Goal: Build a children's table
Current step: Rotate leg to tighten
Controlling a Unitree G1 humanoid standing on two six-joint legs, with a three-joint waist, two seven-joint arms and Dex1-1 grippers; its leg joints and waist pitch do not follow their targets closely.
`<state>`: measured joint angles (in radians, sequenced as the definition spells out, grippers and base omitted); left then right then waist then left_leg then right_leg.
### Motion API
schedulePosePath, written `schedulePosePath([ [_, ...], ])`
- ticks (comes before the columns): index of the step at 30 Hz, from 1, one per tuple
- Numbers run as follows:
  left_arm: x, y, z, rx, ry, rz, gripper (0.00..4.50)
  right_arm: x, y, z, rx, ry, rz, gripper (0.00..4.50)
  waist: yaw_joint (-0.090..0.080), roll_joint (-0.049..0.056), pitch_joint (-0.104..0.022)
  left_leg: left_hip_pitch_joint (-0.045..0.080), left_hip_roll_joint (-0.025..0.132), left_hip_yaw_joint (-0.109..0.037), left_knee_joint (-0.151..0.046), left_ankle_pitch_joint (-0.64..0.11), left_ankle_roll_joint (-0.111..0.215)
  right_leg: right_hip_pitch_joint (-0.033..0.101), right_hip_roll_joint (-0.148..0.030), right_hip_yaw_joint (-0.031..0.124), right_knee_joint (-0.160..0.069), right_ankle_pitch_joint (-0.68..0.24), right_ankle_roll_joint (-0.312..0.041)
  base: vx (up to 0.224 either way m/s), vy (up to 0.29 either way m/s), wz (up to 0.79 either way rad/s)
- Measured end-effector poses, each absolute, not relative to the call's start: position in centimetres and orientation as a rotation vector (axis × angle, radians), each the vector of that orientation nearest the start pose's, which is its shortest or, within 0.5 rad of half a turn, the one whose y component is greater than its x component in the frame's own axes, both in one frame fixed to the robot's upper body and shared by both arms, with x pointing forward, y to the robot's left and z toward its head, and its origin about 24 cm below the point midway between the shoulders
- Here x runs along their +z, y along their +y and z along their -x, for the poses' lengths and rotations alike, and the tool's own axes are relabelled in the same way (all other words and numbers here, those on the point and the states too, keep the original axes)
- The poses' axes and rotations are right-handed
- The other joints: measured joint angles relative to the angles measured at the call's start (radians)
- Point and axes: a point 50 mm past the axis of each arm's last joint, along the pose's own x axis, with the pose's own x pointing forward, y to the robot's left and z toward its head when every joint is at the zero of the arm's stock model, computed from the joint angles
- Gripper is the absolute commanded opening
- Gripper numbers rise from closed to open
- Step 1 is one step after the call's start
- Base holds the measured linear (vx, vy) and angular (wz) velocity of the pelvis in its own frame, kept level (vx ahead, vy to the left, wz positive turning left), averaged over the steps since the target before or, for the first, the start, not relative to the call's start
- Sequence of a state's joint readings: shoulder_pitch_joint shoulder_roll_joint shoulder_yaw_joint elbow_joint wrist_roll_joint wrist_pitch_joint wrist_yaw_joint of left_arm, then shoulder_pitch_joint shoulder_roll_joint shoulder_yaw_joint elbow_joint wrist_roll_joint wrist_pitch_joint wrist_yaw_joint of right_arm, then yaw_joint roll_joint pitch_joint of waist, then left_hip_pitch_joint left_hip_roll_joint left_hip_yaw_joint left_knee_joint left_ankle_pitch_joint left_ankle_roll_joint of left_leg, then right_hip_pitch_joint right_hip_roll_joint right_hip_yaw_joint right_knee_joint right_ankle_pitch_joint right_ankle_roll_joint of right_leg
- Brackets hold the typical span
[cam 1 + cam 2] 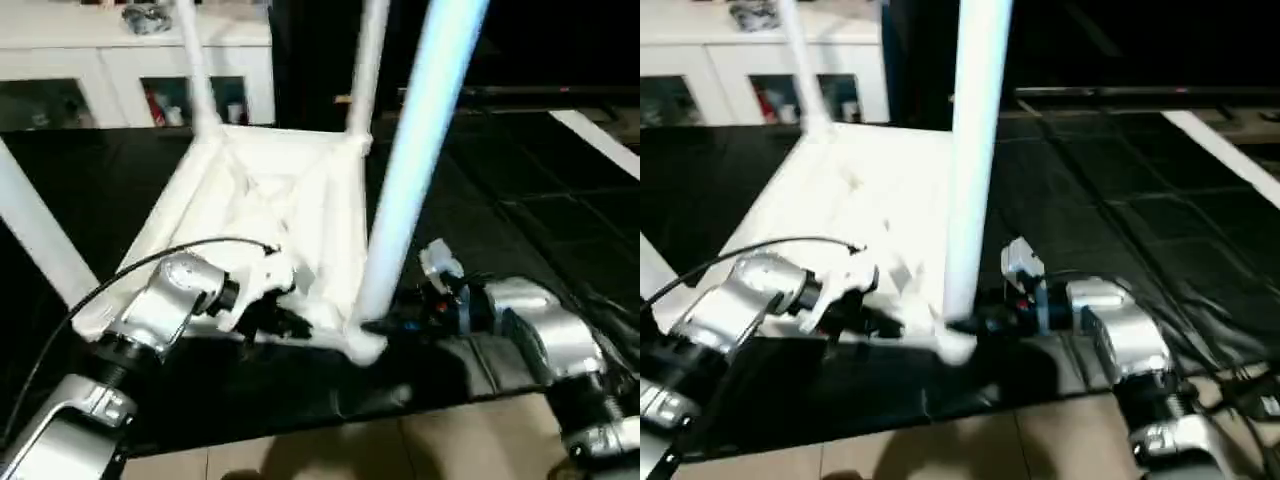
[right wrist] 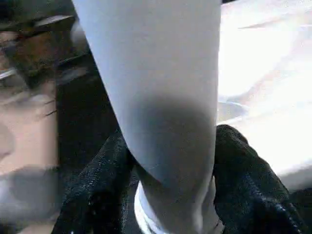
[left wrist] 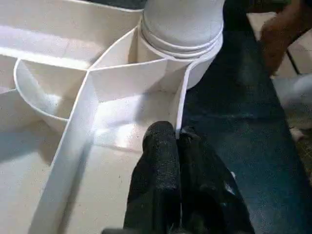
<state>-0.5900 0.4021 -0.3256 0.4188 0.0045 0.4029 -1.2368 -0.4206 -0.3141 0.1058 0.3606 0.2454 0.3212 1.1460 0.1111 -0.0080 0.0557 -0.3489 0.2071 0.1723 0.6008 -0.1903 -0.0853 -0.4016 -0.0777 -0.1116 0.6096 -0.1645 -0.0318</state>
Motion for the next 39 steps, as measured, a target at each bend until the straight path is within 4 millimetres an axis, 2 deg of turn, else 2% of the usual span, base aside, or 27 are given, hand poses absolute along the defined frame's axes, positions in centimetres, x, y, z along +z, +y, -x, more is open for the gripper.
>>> schedulePosePath([
  [3,5.9,11.9,-31.9,-1.156,0.591,-0.278,0.0,5.2,-12.7,-31.2,0.944,0.292,-0.106,2.01,-0.035,0.0,0.0,0.0,0.0,-0.004,0.001,0.0,0.0,0.0,0.0,-0.006,-0.006,0.0,0.0,0.0,0.0,0.0],
  [6,5.7,10.5,-32.5,-1.042,0.571,-0.215,0.0,5.4,-11.7,-32.8,0.763,0.287,-0.107,2.01,-0.064,0.0,0.0,-0.003,0.0,-0.016,0.001,0.0,0.0,0.0,-0.001,-0.018,-0.02,0.0,0.0,-0.014,0.026,-0.2],
  [8,5.7,9.9,-32.8,-0.994,0.56,-0.188,0.0,5.6,-11.2,-33.6,0.695,0.29,-0.096,2.01,-0.075,0.0,0.0,-0.003,-0.001,-0.017,0.001,0.0,0.0,0.0,-0.001,-0.019,-0.022,0.001,0.0,0.0,0.0,0.0],
  [10,5.7,9.6,-33.1,-0.954,0.555,-0.179,0.0,5.8,-10.7,-34.2,0.647,0.292,-0.088,2.01,-0.077,0.0,0.0,-0.003,-0.002,-0.016,0.0,-0.001,0.0,-0.001,-0.001,-0.017,-0.023,0.005,-0.003,0.0,0.0,0.0],
  [12,5.8,9.6,-33.4,-0.932,0.55,-0.174,0.0,6.1,-10.3,-34.6,0.631,0.294,-0.078,2.01,-0.076,0.0,0.0,-0.003,-0.002,-0.014,-0.002,-0.001,0.001,-0.002,-0.001,-0.016,-0.023,0.011,-0.004,0.0,0.0,0.0],
  [14,5.9,9.7,-33.5,-0.917,0.545,-0.168,0.0,6.3,-10.1,-34.8,0.623,0.292,-0.073,2.55,-0.072,0.0,0.0,-0.002,-0.002,-0.014,-0.006,-0.002,0.0,-0.003,0.0,-0.016,-0.021,0.013,-0.006,0.0,0.0,0.0],
  [22,6.1,9.8,-33.5,-0.933,0.534,-0.186,0.0,6.3,-9.8,-34.5,0.635,0.268,-0.071,3.37,-0.066,0.001,0.0,-0.002,-0.001,-0.013,-0.01,-0.002,-0.002,-0.006,0.001,-0.014,-0.016,0.01,-0.009,0.0,0.0,0.0],
  [29,6.3,11.5,-33.1,-1.07,0.537,-0.279,0.0,5.4,-12.0,-32.4,0.822,0.281,-0.057,3.95,-0.045,0.002,0.0,-0.001,-0.001,-0.013,-0.01,-0.002,-0.002,-0.006,0.001,-0.013,-0.016,0.011,-0.009,0.0,0.0,0.0],
  [35,6.7,13.9,-32.5,-1.21,0.522,-0.388,0.0,5.0,-14.1,-30.8,1.044,0.32,-0.033,4.49,-0.02,0.002,0.0,-0.001,0.0,-0.012,-0.009,-0.002,-0.002,-0.006,0.001,-0.013,-0.016,0.011,-0.009,0.0,0.0,0.0],
  [39,6.8,14.6,-32.1,-1.302,0.52,-0.425,0.0,5.3,-14.9,-30.0,1.183,0.355,0.021,4.49,-0.006,0.004,0.002,-0.002,0.0,-0.006,-0.007,-0.002,-0.002,-0.006,0.0,-0.012,-0.016,0.012,-0.01,0.0,0.0,0.0],
])
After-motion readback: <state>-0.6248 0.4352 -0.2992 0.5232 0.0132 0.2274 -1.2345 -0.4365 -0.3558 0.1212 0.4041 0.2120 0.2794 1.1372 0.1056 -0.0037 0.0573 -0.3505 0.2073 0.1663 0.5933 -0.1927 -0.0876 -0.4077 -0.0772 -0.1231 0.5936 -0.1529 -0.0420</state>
